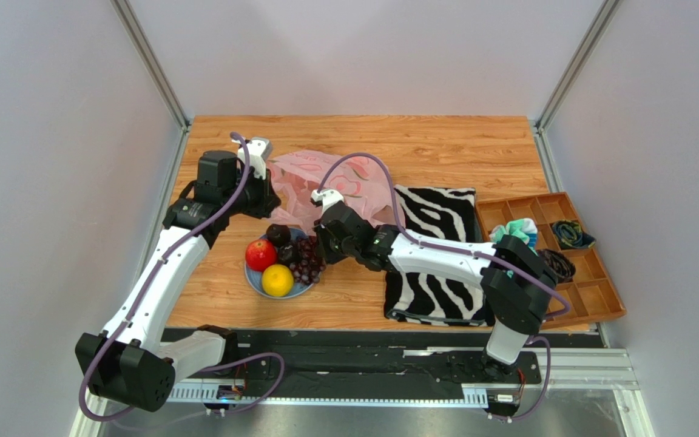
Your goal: Place the fruits into the plastic bag
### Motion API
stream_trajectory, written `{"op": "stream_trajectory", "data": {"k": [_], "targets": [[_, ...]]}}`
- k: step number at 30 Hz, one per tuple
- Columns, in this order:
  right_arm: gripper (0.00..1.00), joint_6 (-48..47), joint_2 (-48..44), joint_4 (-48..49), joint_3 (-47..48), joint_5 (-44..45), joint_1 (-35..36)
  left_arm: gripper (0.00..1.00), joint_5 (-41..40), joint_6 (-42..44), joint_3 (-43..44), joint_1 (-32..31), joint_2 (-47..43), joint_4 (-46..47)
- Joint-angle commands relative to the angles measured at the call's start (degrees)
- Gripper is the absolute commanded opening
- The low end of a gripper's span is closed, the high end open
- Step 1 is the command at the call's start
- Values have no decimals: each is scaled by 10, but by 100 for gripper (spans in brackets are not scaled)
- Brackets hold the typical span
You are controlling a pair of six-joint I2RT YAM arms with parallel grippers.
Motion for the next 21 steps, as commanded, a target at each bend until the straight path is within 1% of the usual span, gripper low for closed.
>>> {"op": "stream_trajectory", "data": {"k": [1,8,14,21], "targets": [[0,-8,-55,60,-4,11,5,0,7,-3,13,3,-4,5],[0,-5,-55,57,0,9,7,0,6,-3,13,3,-4,4],[0,-15,-86,61,-13,2,16,0,6,-3,13,2,-4,4],[0,-78,-141,92,-36,-10,51,0,6,-3,13,3,-6,4]]}}
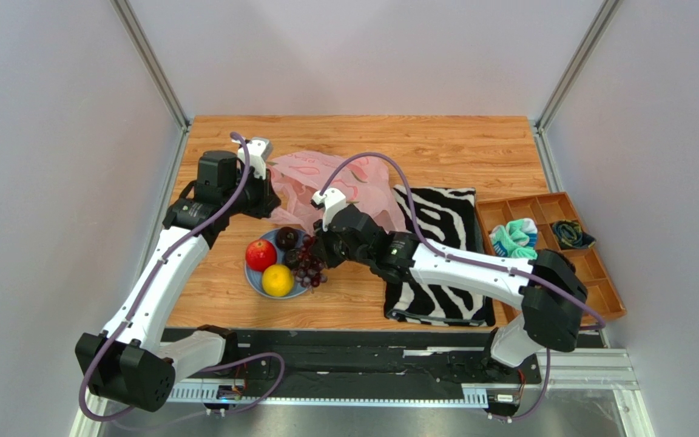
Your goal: Place the fruits into the plastic bag
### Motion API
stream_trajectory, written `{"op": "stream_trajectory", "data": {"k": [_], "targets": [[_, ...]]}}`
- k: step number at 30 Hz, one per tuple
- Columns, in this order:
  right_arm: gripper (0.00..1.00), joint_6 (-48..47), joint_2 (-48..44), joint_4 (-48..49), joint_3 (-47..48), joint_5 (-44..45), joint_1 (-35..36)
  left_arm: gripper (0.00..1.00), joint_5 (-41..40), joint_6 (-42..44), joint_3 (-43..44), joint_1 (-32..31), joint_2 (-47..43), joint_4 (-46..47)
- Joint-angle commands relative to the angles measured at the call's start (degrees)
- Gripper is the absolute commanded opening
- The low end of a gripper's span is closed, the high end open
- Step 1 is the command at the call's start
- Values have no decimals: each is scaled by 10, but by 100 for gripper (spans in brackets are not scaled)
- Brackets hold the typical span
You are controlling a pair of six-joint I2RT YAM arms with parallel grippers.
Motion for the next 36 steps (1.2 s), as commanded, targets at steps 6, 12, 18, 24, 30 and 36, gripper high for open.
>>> {"op": "stream_trajectory", "data": {"k": [6,12,18,24,30,36], "targets": [[0,-98,-91,90,-17,-47,56,0,3,-3,13,2,-6,4],[0,-114,-131,112,-25,-87,61,0,2,-3,13,2,-4,3],[0,-143,-144,50,15,18,53,0,5,-3,13,3,-3,4],[0,-151,-129,21,37,92,24,0,6,-3,13,2,-4,4],[0,-154,-132,-2,51,118,0,0,8,-3,14,2,-5,4],[0,-145,-149,-4,53,128,-25,0,8,-3,14,3,-6,4]]}}
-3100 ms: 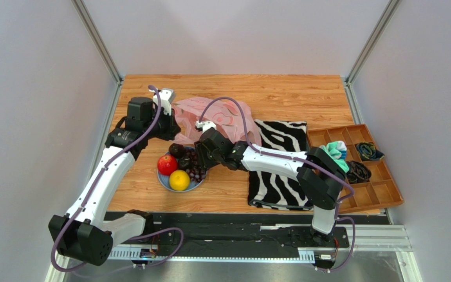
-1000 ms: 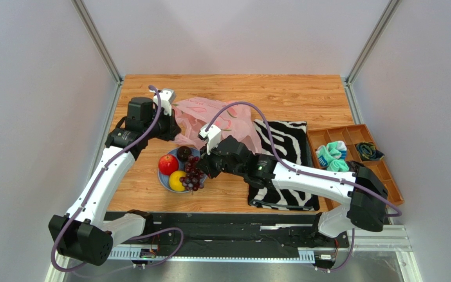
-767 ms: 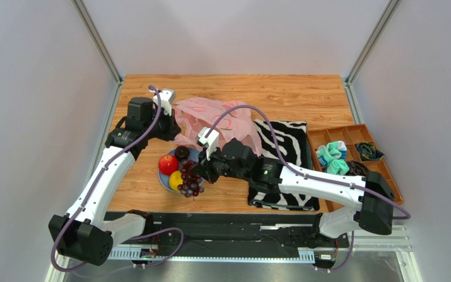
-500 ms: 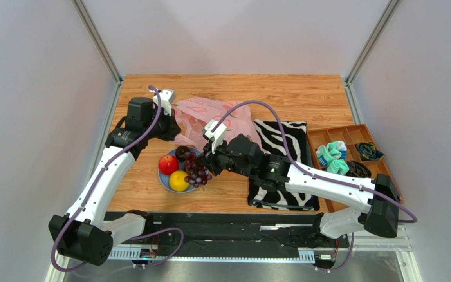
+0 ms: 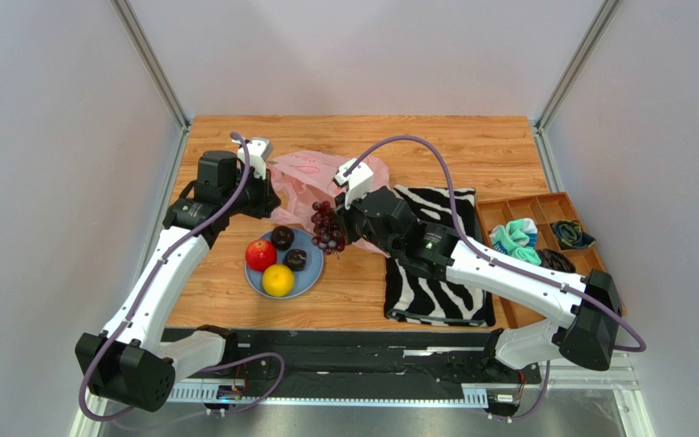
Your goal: Place the fruits into the plastic bag
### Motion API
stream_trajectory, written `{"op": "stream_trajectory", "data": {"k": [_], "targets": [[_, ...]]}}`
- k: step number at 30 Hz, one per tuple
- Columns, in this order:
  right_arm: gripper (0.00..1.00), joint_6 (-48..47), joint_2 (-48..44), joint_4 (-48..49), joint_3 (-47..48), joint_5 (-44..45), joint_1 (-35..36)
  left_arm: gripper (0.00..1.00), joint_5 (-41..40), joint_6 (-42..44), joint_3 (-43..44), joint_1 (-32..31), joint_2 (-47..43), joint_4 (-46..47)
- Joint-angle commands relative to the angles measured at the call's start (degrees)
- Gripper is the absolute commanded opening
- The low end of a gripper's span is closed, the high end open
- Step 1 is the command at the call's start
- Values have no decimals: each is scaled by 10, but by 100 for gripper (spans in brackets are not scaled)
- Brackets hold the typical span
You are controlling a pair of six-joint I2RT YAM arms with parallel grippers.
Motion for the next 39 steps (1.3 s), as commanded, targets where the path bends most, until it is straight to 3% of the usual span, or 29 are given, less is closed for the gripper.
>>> {"op": "stream_trajectory", "data": {"k": [1,11,22,39], "targets": [[0,1,-31,22,30,20,-16,0,8,-2,13,2,-7,4],[0,-11,-20,12,64,56,-33,0,11,-2,13,2,-6,5],[0,-36,149,-63,155,156,-33,0,29,-7,12,2,-6,8],[0,-62,290,-86,308,263,-89,0,38,-9,12,2,-9,10]]}}
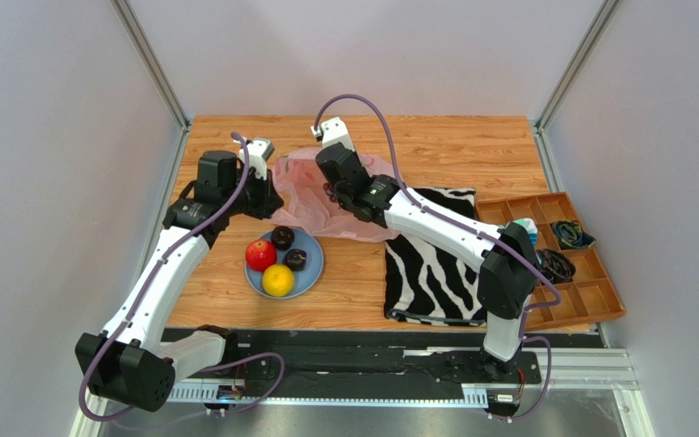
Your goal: Place the fruits into the plastic bag
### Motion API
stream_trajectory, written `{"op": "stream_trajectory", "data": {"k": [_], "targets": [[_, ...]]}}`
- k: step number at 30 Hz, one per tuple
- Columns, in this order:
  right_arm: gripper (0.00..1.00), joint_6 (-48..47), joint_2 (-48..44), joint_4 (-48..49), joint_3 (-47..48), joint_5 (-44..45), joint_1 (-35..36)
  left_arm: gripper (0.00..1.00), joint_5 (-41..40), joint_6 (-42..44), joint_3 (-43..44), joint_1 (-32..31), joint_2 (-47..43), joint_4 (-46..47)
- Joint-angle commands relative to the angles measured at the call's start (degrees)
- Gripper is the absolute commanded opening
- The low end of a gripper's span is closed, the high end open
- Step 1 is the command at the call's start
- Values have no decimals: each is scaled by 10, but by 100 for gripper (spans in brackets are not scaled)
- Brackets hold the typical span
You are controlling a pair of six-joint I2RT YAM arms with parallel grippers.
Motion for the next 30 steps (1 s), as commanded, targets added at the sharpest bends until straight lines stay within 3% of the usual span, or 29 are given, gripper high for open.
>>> {"op": "stream_trajectory", "data": {"k": [1,9,21,25,29,30], "targets": [[0,-20,32,29,51,55,-13,0,14,-7,12,2,-7,10],[0,7,119,26,120,36,-15,0,20,-7,12,2,-6,10],[0,39,157,12,108,19,-43,0,22,-7,12,2,-2,9],[1,55,160,1,96,-23,-62,0,23,-7,12,2,-2,8],[15,59,165,-2,95,-56,-63,0,22,-8,12,2,1,8],[25,59,165,-3,95,-64,-63,0,22,-7,13,2,2,8]]}}
